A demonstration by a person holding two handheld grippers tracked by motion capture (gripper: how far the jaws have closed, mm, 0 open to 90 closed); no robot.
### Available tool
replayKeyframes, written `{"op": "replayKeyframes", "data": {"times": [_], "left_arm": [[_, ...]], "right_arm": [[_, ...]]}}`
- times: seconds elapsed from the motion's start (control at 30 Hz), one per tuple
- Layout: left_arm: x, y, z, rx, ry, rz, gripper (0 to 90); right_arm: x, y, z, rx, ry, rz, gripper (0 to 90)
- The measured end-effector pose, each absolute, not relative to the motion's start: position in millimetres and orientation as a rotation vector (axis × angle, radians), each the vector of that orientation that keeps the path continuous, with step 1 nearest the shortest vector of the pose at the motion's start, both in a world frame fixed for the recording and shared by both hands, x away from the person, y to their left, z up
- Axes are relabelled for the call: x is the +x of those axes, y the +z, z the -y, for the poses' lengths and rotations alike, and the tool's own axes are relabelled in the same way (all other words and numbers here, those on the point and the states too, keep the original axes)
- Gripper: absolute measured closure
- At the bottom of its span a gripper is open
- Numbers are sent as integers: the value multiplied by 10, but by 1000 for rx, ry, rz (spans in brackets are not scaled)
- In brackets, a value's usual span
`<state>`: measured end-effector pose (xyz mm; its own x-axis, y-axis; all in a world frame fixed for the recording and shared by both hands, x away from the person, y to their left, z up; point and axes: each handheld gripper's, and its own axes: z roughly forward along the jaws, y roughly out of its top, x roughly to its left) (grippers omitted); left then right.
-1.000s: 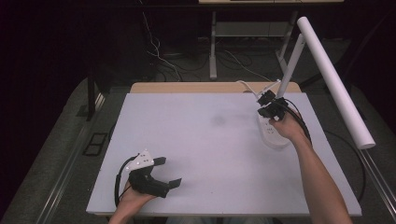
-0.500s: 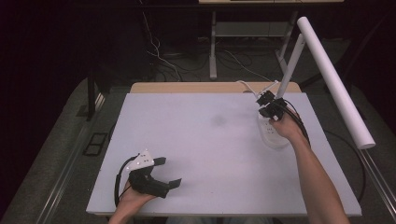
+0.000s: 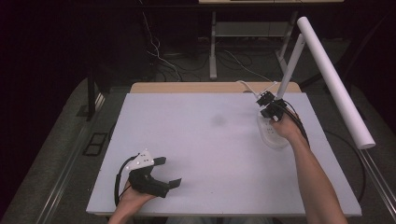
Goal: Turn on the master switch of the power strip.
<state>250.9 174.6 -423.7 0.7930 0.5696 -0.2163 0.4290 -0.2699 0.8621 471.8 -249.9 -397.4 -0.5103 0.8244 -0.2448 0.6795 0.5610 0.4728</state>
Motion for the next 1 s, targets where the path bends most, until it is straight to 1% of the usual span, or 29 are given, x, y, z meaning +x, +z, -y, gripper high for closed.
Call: {"op": "replayKeyframes", "data": {"times": [0.6,1.0], "left_arm": [[2496,-4241,-1730,1921,160,-748,0],[2485,-4253,-1706,1938,157,-738,0]], "right_arm": [[4749,-4062,2488,1272,418,-2305,899],[4708,-4092,2556,1325,499,-2291,900]]}}
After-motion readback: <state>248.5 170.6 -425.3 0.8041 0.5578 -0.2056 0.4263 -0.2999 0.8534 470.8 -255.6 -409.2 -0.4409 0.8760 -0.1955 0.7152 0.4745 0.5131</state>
